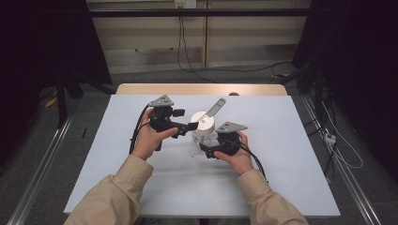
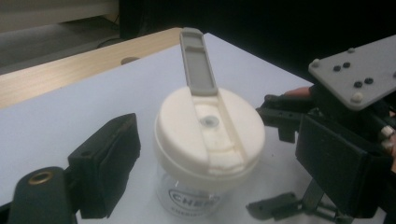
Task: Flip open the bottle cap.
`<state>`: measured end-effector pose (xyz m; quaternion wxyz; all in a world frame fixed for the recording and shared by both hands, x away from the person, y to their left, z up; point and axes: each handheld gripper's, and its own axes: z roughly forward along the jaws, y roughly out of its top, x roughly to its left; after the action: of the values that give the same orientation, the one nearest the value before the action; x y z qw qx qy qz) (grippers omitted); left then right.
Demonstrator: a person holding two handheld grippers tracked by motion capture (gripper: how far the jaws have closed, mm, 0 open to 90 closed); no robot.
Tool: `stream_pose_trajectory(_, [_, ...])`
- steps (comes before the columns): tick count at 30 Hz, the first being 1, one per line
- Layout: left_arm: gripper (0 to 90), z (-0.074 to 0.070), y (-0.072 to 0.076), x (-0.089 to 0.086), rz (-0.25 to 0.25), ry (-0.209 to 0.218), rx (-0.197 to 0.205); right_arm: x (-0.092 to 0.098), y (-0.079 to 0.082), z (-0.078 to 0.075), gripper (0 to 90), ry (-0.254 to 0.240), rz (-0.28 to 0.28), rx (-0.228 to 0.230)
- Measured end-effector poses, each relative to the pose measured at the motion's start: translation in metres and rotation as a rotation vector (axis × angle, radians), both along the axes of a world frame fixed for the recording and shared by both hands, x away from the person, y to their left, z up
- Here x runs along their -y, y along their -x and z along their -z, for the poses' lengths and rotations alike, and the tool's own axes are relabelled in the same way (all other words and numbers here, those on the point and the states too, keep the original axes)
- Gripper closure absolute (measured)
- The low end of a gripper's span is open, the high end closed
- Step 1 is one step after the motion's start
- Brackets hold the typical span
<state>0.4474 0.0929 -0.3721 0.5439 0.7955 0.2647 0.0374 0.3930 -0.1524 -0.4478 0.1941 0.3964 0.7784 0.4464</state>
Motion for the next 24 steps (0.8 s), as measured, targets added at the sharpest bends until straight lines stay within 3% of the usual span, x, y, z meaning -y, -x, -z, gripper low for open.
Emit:
stream_pose_trajectory(12, [10.8, 0.017, 0.023, -0.020, 0.009, -0.045, 0.020, 0.024, 0.031, 0.000, 9.2, 0.008, -0.026, 0.021])
stream_pose_trajectory(24, [10.2, 0.034, 0.045, -0.043, -0.005, -0.075, 0.019, 0.044, 0.052, 0.000, 9.0, 0.018, -0.023, 0.030])
